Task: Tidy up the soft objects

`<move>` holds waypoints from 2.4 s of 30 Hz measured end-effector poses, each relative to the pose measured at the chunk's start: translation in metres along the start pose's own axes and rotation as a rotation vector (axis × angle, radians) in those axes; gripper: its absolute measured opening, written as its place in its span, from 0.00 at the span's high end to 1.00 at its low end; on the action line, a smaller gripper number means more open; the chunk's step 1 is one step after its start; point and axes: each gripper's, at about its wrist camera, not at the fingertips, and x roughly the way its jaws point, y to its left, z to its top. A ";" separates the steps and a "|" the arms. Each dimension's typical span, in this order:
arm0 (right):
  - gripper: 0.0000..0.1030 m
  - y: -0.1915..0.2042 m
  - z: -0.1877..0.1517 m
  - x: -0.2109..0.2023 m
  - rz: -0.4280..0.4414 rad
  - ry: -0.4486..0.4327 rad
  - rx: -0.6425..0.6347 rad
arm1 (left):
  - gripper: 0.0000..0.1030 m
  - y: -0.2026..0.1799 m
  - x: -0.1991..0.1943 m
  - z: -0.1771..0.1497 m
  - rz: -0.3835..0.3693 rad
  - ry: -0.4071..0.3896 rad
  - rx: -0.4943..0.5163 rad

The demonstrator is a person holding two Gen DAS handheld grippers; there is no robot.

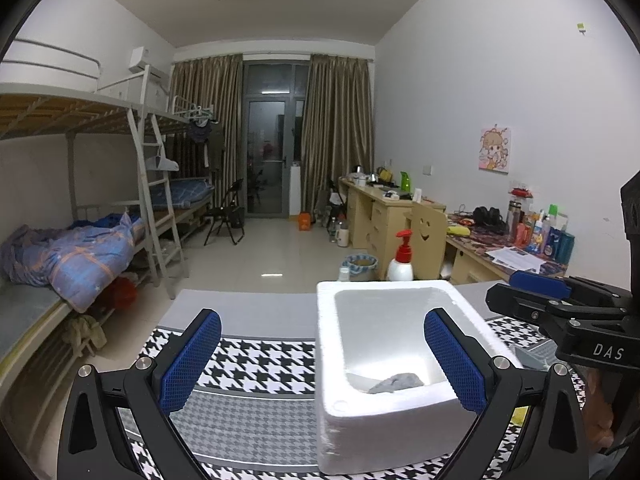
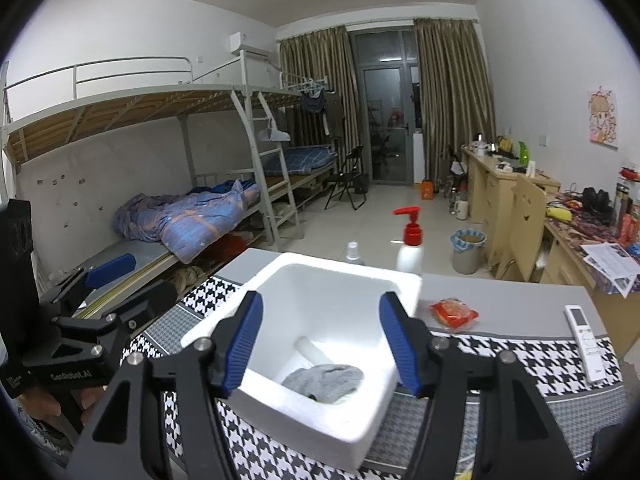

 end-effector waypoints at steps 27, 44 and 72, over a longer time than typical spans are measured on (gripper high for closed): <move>0.13 -0.030 -0.014 -0.067 -0.123 -0.113 0.045 | 0.01 -0.041 -0.021 0.000 -0.073 -0.020 0.049; 0.12 -0.052 -0.031 -0.108 -0.213 -0.136 0.067 | 0.01 -0.079 -0.029 -0.009 -0.178 -0.010 0.095; 0.12 -0.087 -0.050 -0.139 -0.325 -0.116 0.142 | 0.01 -0.147 -0.022 -0.025 -0.332 0.070 0.154</move>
